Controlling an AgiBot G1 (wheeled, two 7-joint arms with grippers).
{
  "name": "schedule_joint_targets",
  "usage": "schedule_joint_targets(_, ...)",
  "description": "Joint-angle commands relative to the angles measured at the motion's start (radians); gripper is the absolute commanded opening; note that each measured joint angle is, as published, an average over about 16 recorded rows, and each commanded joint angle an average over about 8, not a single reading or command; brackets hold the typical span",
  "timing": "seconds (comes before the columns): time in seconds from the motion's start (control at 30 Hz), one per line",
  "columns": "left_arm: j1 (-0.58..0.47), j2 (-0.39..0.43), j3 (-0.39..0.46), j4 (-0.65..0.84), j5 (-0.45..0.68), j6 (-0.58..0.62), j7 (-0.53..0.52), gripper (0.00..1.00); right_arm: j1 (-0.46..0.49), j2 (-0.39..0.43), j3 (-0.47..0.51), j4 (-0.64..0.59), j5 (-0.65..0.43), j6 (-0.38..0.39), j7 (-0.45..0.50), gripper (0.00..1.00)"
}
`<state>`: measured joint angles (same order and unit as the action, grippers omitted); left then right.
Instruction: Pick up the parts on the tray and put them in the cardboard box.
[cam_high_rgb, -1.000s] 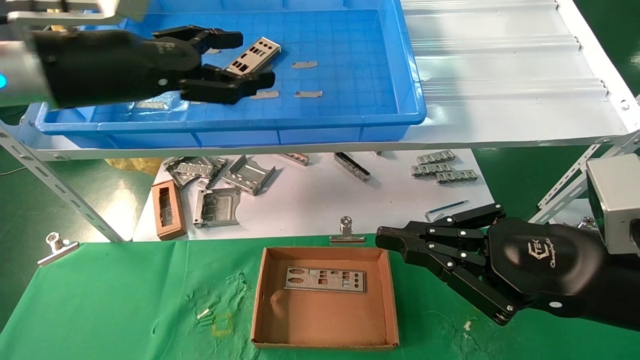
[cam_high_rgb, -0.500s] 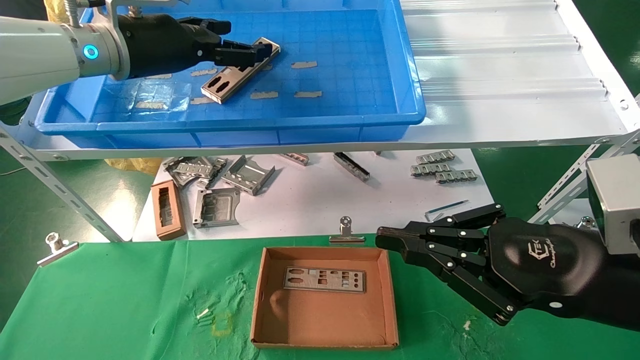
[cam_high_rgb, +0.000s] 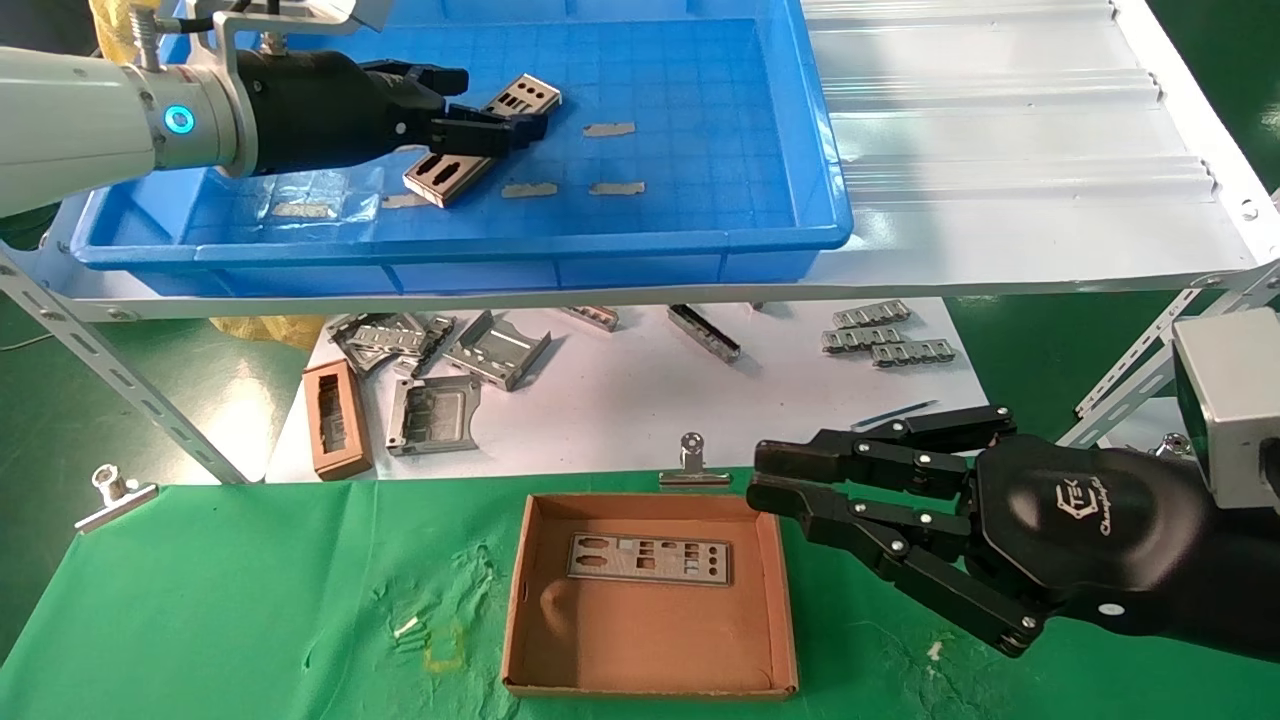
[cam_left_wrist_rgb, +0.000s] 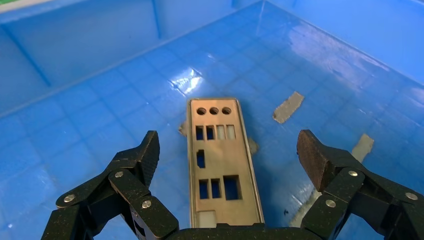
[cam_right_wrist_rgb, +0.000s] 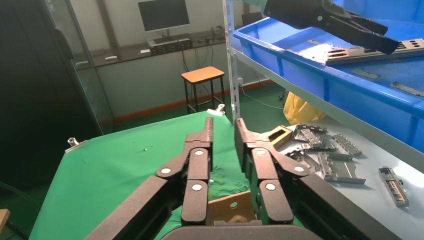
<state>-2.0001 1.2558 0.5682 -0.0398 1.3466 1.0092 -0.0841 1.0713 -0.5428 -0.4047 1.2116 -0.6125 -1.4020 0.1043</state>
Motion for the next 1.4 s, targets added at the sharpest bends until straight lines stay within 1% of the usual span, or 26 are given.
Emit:
schedule_joint_targets(0.03, -0.002, 0.002, 0.002, 0.007, 0.002, 0.003, 0.003, 0.29, 0.0, 0.0, 0.0, 0.0, 0.0, 0.0, 0.0, 1.0)
schedule_joint_targets(0.1, -0.002, 0.003, 0.002, 0.01, 0.003, 0.001, 0.008, 0.06, 0.0, 0.0, 0.0, 0.0, 0.0, 0.0, 0.0, 1.0)
schedule_joint_targets(0.13, -0.002, 0.004, 0.002, 0.012, 0.004, -0.001, 0.011, 0.0, 0.0, 0.0, 0.0, 0.0, 0.0, 0.0, 0.0, 1.0)
schedule_joint_targets(0.63, 0.0, 0.012, 0.002, 0.027, 0.003, -0.028, 0.038, 0.0, 0.0, 0.0, 0.0, 0.0, 0.0, 0.0, 0.0, 1.0)
schedule_joint_targets(0.97, 0.011, 0.015, -0.001, 0.019, -0.001, -0.049, 0.085, 0.0, 0.0, 0.0, 0.0, 0.0, 0.0, 0.0, 0.0, 1.0)
schedule_joint_targets(1.4, 0.017, 0.013, -0.014, 0.02, -0.019, -0.046, 0.125, 0.0, 0.0, 0.0, 0.0, 0.0, 0.0, 0.0, 0.0, 1.0)
